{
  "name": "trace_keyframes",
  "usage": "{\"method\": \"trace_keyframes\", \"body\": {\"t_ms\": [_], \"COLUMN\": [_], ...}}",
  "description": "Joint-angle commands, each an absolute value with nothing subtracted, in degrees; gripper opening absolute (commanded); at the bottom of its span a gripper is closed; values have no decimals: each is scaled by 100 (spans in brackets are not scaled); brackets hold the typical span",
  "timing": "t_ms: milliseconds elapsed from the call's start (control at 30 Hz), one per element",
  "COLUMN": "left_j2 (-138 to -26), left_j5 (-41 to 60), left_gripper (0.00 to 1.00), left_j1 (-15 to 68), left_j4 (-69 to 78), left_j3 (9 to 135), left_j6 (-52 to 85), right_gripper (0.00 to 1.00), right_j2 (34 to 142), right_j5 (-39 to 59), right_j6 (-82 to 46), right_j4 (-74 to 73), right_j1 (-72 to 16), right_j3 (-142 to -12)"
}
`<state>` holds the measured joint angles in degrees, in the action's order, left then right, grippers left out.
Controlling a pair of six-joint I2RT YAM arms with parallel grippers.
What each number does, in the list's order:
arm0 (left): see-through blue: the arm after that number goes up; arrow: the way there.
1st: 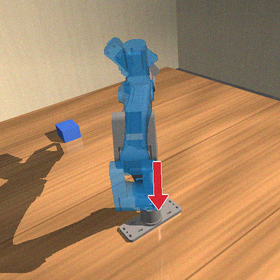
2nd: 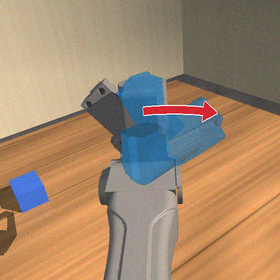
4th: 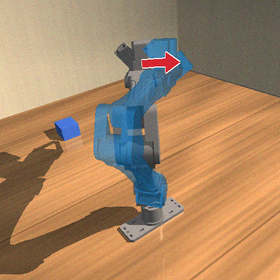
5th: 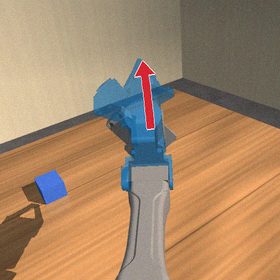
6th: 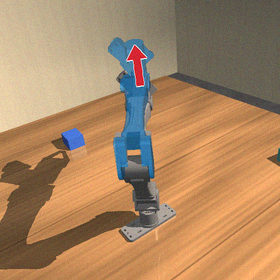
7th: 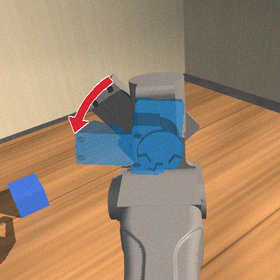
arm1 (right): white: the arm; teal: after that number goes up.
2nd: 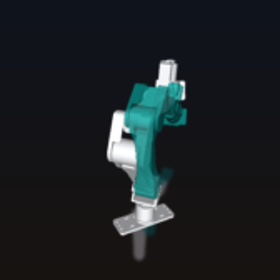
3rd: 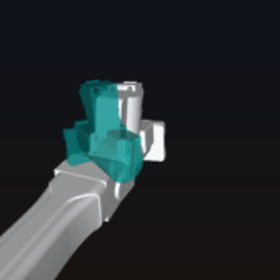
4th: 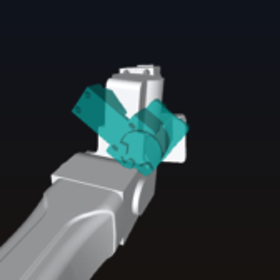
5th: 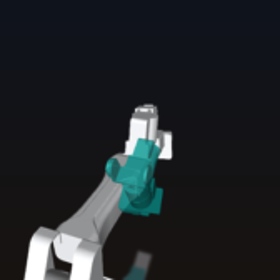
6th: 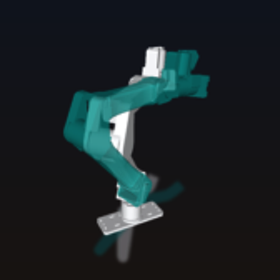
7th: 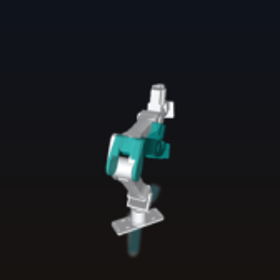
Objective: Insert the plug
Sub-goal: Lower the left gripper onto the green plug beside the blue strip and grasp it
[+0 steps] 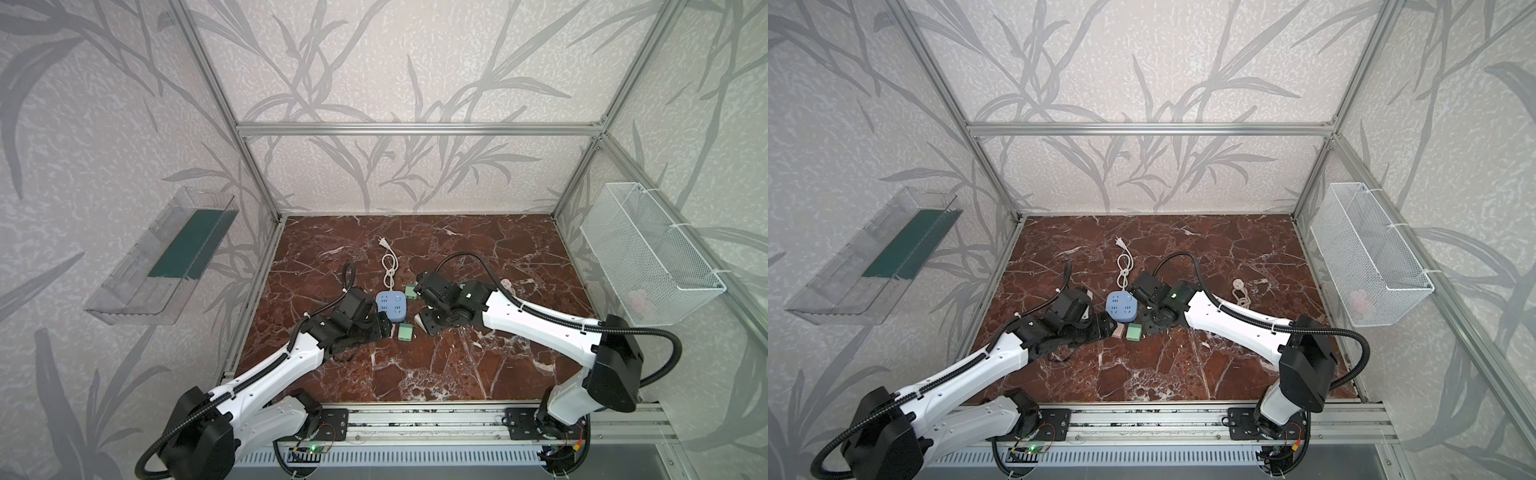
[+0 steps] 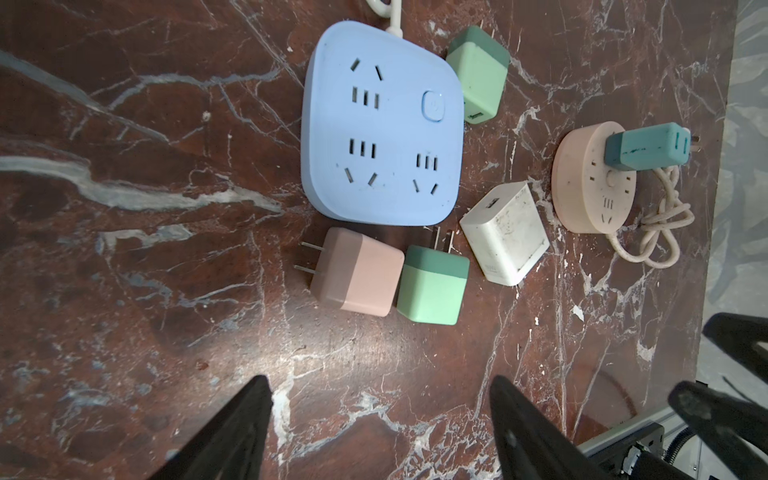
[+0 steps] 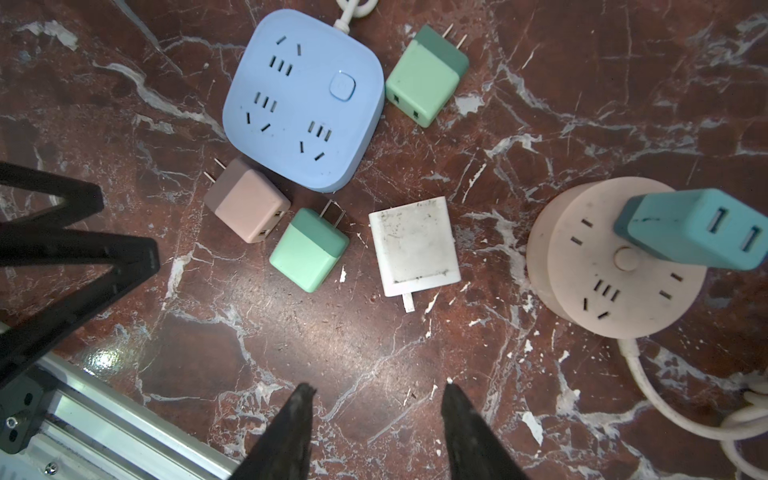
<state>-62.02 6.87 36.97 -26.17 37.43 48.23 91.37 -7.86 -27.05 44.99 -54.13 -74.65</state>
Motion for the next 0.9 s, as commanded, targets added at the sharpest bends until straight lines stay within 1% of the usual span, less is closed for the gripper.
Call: {"method": "trace_keyframes", "body": {"t_ms": [0,167,233,333,533,867], "left_j2": [-6425,-6989,-7272,-7738,-8647,-9701], "left_j5": [272,158,154,68,-3,84], "left_gripper": [79,73,67,64,64,65], "left_j1": [4014,4321,4358,4431,4536,4538], "left_j4": [-2761,-2766,-2778,-3037,-3795,-4653], "left_j3": [4156,4621,4832,5275,6176,7062], "left_j6": [4720,4487,4369,4136,3673,3171], "right_gripper": [49,48,48,47,46,46], "right_j2": [9167,8918,8820,8638,8109,7619], "right_j5": [-889,-987,-1036,-1016,-1016,-1076], "right_j6": [-2878,-3082,-3132,-3228,-3373,-3528], "right_j4": [4859,4898,4965,5026,4856,4699], "right_j1": [-5236,-5096,-5052,-4946,-4773,-4693], "right_j3": [-7614,-7322,-7216,-7052,-6527,-6108]}}
